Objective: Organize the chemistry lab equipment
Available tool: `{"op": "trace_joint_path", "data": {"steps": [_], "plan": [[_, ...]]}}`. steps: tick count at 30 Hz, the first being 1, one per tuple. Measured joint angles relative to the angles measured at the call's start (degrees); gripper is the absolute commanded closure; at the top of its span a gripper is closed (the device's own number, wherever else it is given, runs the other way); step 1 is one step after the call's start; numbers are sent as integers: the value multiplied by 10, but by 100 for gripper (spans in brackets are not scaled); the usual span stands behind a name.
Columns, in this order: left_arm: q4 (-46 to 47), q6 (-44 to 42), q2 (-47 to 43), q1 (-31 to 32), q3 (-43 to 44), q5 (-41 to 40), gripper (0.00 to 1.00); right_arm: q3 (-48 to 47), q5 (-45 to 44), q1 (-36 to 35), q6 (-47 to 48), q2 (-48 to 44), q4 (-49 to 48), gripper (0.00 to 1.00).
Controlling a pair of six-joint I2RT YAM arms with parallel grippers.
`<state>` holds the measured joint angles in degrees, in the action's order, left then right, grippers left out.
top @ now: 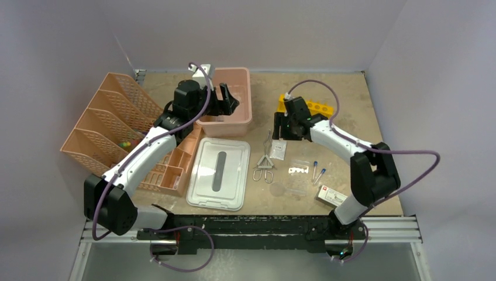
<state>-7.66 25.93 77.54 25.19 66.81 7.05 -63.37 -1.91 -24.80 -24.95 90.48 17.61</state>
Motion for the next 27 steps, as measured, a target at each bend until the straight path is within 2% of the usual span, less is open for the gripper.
{"op": "trace_joint_path", "data": {"steps": [4, 10, 21, 27], "plan": [[4, 0, -3, 0, -2, 0, 19, -12, 6, -36, -16, 62, 2, 45], [8, 0, -17, 0, -7, 0, 20, -41, 2, -70, -52, 117, 0, 46], [8, 0, -22, 0, -11, 0, 21, -113, -109, -73, -87, 192, -8, 54], [7, 1, -22, 0, -11, 2, 21, -142, -123, -73, -86, 232, -12, 60]]}}
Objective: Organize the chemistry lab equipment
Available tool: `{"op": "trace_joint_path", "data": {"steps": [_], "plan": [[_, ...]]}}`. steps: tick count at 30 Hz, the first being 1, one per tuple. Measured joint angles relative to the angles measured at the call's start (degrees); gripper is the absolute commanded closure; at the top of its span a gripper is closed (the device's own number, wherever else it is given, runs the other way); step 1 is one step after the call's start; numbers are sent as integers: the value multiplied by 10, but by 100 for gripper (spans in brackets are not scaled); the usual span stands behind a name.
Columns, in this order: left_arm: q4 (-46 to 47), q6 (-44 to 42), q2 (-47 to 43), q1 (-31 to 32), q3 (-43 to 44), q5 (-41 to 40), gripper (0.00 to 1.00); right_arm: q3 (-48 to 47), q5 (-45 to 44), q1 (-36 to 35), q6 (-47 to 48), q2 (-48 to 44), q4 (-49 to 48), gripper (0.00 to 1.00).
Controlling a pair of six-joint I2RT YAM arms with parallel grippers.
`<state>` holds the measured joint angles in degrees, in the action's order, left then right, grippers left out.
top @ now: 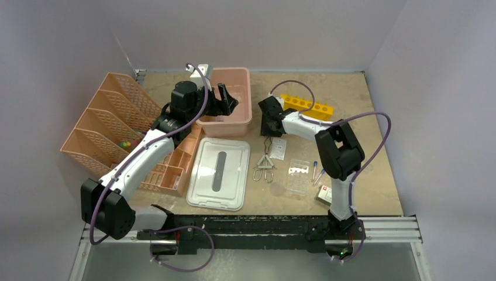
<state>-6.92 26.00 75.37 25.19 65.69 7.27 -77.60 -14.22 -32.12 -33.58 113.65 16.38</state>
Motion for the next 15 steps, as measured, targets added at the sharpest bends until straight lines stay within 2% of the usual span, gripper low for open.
{"op": "trace_joint_path", "data": {"steps": [2, 8, 12, 13, 15], "plan": [[0, 0, 0, 0, 0, 0, 21, -10, 0, 0, -1, 9, -4, 62], [0, 2, 0, 0, 0, 0, 22, -13, -7, 0, -3, 16, -9, 77], [0, 4, 0, 0, 0, 0, 22, -14, -18, 0, -4, 19, -14, 91], [0, 4, 0, 0, 0, 0, 22, -14, -19, 0, -4, 20, -15, 97], [0, 4, 0, 0, 0, 1, 22, -15, -26, 0, -2, 21, -18, 100]]}}
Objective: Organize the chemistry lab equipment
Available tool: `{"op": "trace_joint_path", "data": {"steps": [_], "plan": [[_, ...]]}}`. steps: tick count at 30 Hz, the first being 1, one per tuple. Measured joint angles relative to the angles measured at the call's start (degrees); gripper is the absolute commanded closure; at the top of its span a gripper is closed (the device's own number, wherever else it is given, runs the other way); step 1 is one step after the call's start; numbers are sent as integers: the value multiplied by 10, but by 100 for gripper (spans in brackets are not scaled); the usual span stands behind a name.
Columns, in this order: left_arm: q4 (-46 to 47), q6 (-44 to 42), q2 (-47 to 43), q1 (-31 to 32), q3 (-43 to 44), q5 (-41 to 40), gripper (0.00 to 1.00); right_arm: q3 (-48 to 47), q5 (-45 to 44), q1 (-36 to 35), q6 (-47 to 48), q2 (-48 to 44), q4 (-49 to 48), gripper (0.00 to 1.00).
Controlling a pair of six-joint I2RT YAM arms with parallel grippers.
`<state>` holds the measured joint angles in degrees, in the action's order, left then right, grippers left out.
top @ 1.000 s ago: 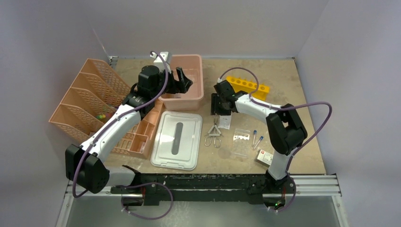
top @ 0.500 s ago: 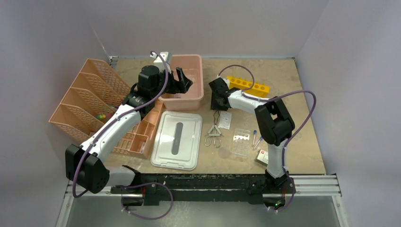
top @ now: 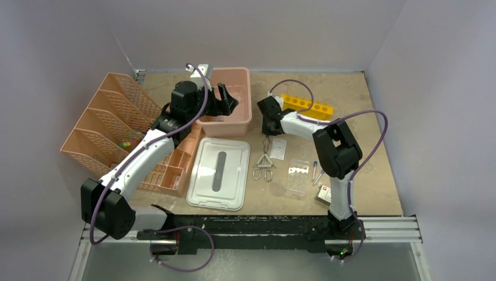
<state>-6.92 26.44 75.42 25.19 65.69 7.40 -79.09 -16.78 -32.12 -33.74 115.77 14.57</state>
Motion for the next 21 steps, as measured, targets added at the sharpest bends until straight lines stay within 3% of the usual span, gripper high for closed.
{"op": "trace_joint_path", "data": {"steps": [11, 21], "plan": [[1, 16, 14, 0, 0, 17, 22, 7, -7, 0, 32, -12, -30, 100], [37, 51, 38, 1, -10, 49, 23, 88, -18, 2, 60, -165, -131, 100]]}}
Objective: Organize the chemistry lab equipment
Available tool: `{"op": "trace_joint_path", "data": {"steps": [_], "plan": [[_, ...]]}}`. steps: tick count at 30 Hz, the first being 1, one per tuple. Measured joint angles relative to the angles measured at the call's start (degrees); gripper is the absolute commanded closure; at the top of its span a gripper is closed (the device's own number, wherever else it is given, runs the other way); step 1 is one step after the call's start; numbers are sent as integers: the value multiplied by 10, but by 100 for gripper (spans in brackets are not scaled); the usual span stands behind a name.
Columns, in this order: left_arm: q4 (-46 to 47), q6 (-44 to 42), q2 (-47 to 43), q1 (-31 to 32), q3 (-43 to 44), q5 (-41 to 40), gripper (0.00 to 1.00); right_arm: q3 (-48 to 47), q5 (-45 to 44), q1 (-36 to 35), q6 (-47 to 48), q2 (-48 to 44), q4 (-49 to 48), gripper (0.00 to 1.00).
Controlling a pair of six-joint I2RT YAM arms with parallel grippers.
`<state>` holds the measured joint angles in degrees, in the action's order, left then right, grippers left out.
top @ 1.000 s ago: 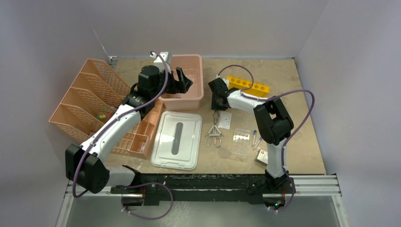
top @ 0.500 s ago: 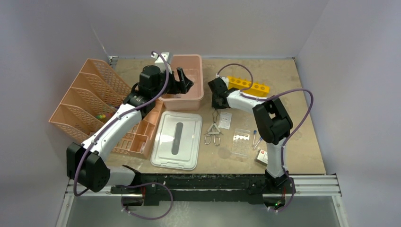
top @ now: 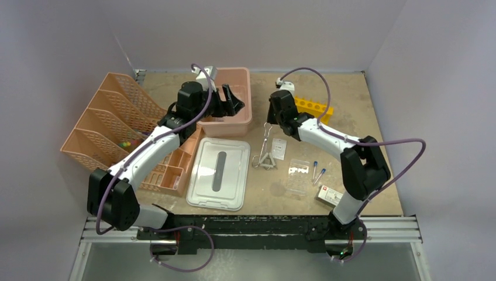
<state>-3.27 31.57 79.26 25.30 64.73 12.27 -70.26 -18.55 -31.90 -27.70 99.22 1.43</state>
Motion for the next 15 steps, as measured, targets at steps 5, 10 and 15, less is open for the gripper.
{"op": "trace_joint_path", "data": {"steps": [5, 10, 15], "plan": [[15, 9, 11, 5, -2, 9, 23, 43, 0, 0, 8, -22, -55, 100], [22, 10, 17, 14, -3, 13, 23, 51, -4, 0, 10, -23, -68, 100], [28, 11, 19, 20, -7, 21, 23, 52, -10, 0, 10, -52, -77, 100]]}}
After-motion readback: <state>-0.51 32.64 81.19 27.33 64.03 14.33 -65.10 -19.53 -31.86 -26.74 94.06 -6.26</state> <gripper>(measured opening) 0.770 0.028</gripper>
